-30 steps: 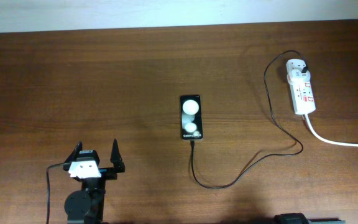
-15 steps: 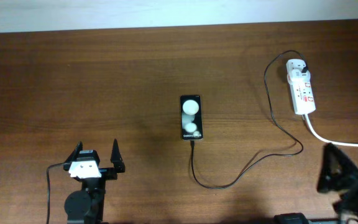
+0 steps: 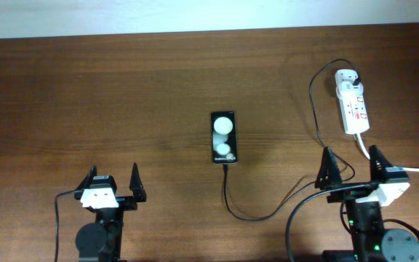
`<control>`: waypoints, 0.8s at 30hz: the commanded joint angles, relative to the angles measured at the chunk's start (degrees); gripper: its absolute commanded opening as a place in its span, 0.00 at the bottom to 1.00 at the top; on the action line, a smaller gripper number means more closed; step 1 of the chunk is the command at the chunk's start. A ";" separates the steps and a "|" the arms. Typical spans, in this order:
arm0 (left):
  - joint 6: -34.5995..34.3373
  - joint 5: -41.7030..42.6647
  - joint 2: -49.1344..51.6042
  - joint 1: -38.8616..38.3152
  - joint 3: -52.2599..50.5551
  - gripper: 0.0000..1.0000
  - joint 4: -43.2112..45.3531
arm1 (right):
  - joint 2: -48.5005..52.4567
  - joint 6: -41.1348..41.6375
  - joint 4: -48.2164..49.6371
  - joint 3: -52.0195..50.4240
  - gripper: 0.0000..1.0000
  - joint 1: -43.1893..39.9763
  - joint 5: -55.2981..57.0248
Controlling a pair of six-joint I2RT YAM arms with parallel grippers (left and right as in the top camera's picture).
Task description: Plug charger to phone and switch on socket
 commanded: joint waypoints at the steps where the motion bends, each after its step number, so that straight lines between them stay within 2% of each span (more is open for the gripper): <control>1: 1.11 0.44 -0.28 0.11 -0.17 0.99 -0.13 | -3.74 0.33 3.72 -5.73 0.99 -1.27 -0.52; 5: 1.14 0.44 -0.28 0.11 -0.17 0.99 -0.13 | -4.85 1.99 3.69 -10.60 0.99 -5.68 -0.50; 11: 1.14 0.44 -0.28 0.11 -0.17 0.99 -0.13 | -4.85 6.12 4.79 -17.55 0.99 -5.18 1.81; 15: 1.14 0.44 -0.28 0.11 -0.17 0.99 -0.13 | -4.87 5.84 6.67 -20.48 0.99 -3.54 1.66; 16: 1.14 0.44 -0.28 0.11 -0.17 0.99 -0.13 | -4.87 5.11 6.19 -20.48 0.99 -3.54 1.64; 20: 1.14 0.44 -0.28 0.11 -0.17 0.99 -0.13 | -4.85 -8.83 5.62 -20.48 0.99 -3.52 0.39; 24: 1.11 0.44 -0.28 0.11 -0.17 0.99 -0.13 | -4.87 -9.05 5.62 -20.48 0.99 -3.52 0.28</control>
